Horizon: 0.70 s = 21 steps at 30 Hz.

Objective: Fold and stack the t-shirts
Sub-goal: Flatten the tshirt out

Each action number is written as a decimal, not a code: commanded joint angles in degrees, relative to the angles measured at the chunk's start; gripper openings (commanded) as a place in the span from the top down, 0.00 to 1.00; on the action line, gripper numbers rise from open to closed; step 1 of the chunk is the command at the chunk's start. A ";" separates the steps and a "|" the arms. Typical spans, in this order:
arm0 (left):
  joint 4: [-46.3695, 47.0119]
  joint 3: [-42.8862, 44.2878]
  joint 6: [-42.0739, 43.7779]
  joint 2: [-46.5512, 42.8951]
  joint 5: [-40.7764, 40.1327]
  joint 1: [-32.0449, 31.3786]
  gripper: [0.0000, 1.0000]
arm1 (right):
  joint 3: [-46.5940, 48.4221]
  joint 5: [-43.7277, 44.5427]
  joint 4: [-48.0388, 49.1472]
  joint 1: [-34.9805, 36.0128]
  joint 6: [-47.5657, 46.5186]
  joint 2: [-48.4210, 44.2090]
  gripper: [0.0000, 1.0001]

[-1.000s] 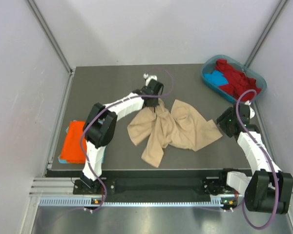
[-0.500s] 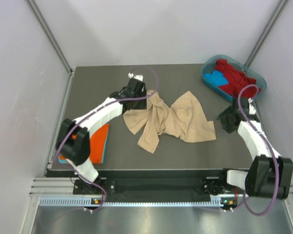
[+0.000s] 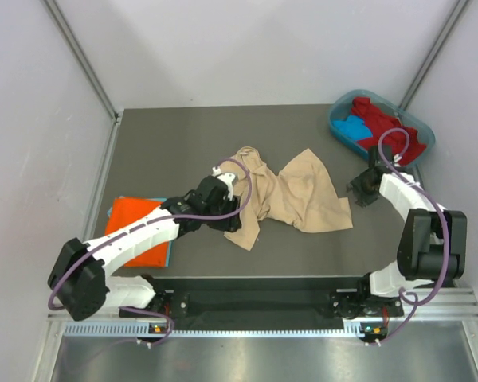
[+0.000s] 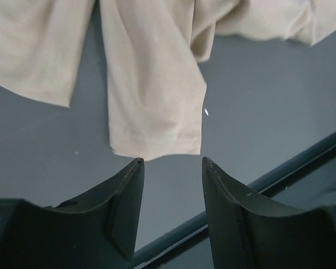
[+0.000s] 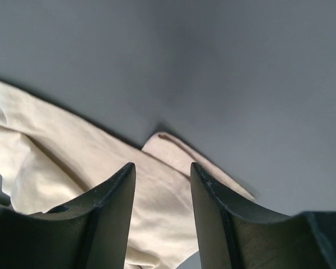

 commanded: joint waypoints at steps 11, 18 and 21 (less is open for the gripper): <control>12.66 -5.44 -6.89 5.60 4.62 -3.13 0.50 | -6.05 -1.43 3.44 2.39 -3.23 -8.05 0.55; 6.79 0.88 -7.25 11.48 -12.16 -13.41 0.52 | -8.16 -2.31 4.15 2.39 -4.46 -11.31 0.55; 4.32 3.52 -4.53 14.21 -17.53 -16.49 0.53 | -8.77 -2.22 4.15 2.30 -5.24 -12.28 0.55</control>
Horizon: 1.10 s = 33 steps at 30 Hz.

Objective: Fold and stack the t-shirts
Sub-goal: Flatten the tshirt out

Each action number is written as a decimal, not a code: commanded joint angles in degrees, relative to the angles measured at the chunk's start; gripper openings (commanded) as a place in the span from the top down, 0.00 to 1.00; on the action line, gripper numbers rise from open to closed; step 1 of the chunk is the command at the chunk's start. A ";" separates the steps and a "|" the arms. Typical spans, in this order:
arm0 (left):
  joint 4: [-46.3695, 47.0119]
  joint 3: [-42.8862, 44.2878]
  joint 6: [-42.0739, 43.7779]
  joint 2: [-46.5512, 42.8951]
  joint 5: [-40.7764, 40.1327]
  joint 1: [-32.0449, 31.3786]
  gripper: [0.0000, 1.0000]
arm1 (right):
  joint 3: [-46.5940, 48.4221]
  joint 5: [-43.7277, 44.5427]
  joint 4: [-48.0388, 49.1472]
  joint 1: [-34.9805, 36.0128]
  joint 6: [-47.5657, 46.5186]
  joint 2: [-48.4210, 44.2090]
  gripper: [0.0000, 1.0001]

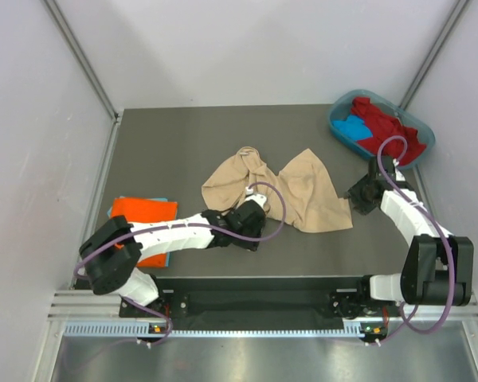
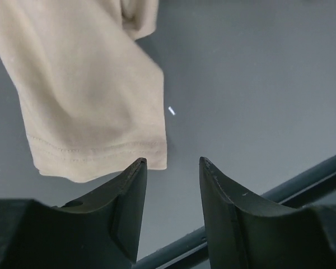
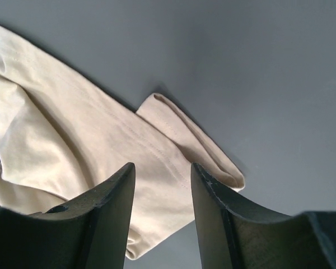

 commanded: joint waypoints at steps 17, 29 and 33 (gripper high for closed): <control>0.52 -5.15 -8.34 -10.61 0.83 14.64 0.53 | -1.35 -1.28 2.36 0.16 -4.21 -4.99 0.54; 4.74 -7.71 -10.01 -4.20 1.61 15.79 0.49 | -5.39 -11.74 10.16 10.69 -9.04 -12.81 0.49; 6.06 -6.65 -8.87 -0.77 3.82 15.88 0.64 | -6.45 -12.28 15.09 19.81 -9.49 -11.59 0.46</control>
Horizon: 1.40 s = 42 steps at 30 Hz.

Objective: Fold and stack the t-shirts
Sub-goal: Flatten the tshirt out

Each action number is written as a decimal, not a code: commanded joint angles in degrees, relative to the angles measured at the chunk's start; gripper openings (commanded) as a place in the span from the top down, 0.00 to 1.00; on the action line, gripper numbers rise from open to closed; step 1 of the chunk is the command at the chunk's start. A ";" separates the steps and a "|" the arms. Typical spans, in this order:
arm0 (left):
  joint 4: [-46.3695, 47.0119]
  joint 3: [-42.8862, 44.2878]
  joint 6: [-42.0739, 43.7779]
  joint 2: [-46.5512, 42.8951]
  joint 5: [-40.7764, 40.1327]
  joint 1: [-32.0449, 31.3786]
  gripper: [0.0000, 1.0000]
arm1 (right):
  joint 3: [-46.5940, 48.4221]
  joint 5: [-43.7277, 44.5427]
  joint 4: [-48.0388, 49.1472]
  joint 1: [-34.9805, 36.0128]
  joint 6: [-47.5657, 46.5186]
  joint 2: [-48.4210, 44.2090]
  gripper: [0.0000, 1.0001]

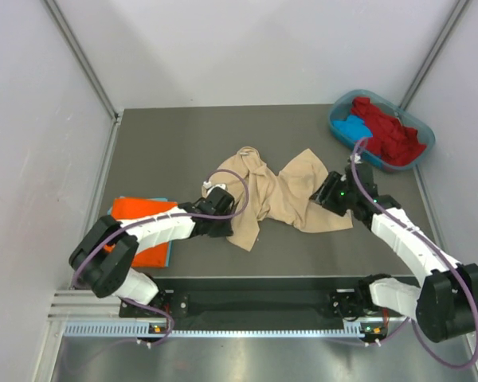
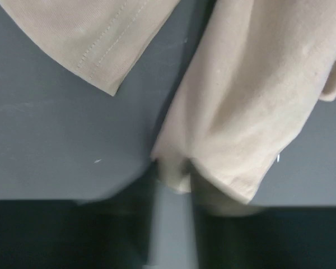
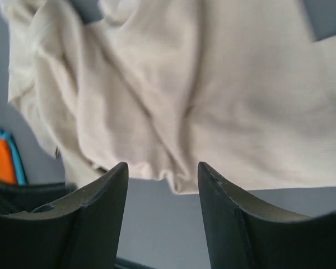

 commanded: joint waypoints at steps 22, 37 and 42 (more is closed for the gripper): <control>-20.84 9.90 3.94 -12.29 -12.26 1.63 1.00 | 2.31 22.56 2.83 12.39 0.52 16.59 1.00; -13.38 10.34 19.49 -13.96 -8.04 -11.71 0.56 | -1.82 11.49 5.72 7.99 -0.63 5.07 0.94; -7.93 7.44 21.96 -8.70 -9.97 -16.90 0.58 | -0.33 11.23 3.44 7.99 -0.45 2.71 0.76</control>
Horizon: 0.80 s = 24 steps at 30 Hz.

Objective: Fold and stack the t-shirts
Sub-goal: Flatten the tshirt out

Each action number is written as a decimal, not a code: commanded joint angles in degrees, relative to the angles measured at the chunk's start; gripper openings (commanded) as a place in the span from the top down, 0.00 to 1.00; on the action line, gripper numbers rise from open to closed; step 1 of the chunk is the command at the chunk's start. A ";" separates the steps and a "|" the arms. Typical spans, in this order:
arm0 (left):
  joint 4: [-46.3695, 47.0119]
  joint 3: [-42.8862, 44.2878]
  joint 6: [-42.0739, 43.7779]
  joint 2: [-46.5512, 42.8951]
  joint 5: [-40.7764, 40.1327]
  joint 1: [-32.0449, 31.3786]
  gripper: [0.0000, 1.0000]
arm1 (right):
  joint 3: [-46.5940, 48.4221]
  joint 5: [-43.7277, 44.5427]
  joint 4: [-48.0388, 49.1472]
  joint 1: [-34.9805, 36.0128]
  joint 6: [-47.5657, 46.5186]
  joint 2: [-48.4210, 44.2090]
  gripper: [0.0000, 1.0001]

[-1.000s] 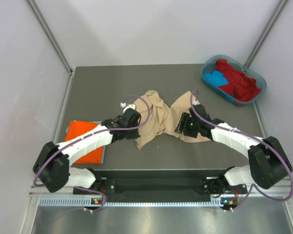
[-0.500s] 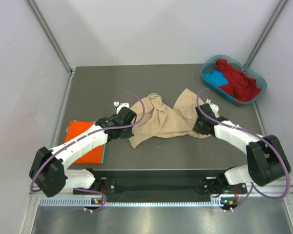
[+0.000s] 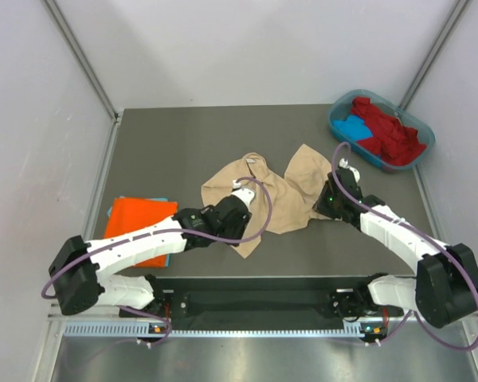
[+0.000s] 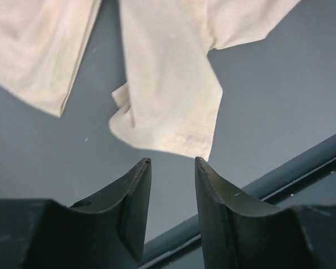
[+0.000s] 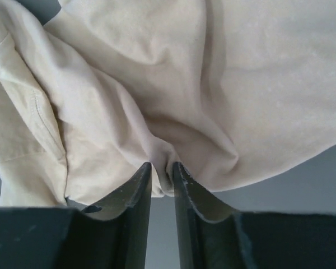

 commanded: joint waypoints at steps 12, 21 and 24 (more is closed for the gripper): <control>6.86 1.95 6.21 16.56 -6.76 -12.11 0.60 | 2.92 -3.03 -5.07 -4.16 -1.29 -14.34 0.61; 9.58 2.30 5.78 21.47 -4.47 -12.81 0.59 | 1.95 -5.67 -5.78 -9.43 -2.78 -17.33 0.60; 9.14 2.21 4.90 23.50 -4.83 -12.73 0.61 | 1.86 -5.76 -6.04 -10.22 -2.96 -17.42 0.60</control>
